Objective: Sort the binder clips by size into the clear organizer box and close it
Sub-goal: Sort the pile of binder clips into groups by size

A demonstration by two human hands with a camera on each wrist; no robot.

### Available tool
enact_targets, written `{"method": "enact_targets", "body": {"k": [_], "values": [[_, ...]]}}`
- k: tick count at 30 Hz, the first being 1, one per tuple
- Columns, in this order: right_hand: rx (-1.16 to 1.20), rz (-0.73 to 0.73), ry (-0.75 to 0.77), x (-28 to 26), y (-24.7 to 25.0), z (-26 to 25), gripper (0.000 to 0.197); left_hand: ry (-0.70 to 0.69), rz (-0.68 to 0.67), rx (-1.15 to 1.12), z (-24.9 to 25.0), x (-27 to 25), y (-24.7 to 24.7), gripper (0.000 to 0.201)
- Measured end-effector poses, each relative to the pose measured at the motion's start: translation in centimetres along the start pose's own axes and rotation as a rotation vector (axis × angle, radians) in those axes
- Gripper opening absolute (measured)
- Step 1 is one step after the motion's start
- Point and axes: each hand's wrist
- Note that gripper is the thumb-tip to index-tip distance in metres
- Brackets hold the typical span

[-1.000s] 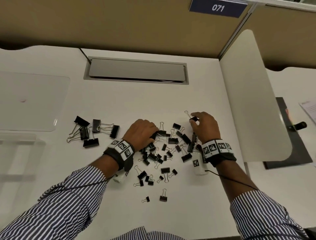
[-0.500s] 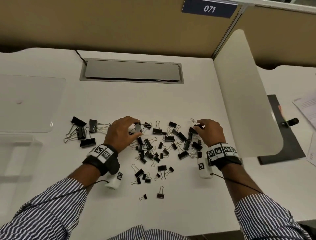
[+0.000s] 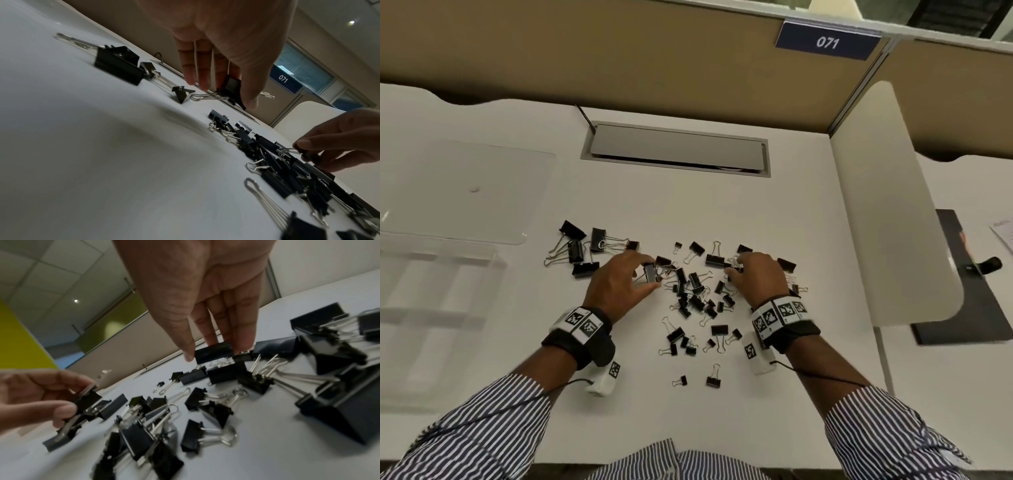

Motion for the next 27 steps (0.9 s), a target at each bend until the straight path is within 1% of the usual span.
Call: {"method": "enact_targets", "body": {"k": [5, 9, 12, 15, 17, 21, 27], "values": [[-0.098, 0.01, 0.026, -0.3, -1.1, -1.3, 0.035, 0.008, -0.009, 0.029, -0.1, -1.7, 0.8, 0.047], [-0.181, 0.055, 0.072, -0.8, -1.7, -1.8, 0.039, 0.0, -0.005, 0.063, -0.3, -3.1, 1.4, 0.046], [-0.209, 0.036, 0.071, -1.2, -1.8, -1.9, 0.04, 0.007, -0.003, 0.09, -0.5, -3.9, 1.8, 0.046], [-0.182, 0.031, 0.075, -1.6, -1.9, -1.7, 0.033, 0.019, 0.001, 0.096, -0.8, -4.7, 2.3, 0.046], [-0.136, 0.029, 0.051, -1.8, -1.9, -1.3, 0.031, 0.034, 0.004, 0.1, -1.0, -5.1, 2.6, 0.046], [-0.094, 0.008, 0.045, -1.9, -2.0, -0.6, 0.037, 0.079, -0.007, 0.12, -1.4, -5.9, 3.1, 0.045], [-0.032, 0.002, 0.039, -2.0, -2.3, -0.5, 0.041, 0.113, -0.023, 0.126, -1.8, -6.8, 3.3, 0.045]]}}
Point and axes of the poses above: each hand's wrist, its own x-axis towards the middle knuckle, its own y-axis out of the back of the hand, z = x × y, and after that the axes turned 14 degrees about z, right-handed
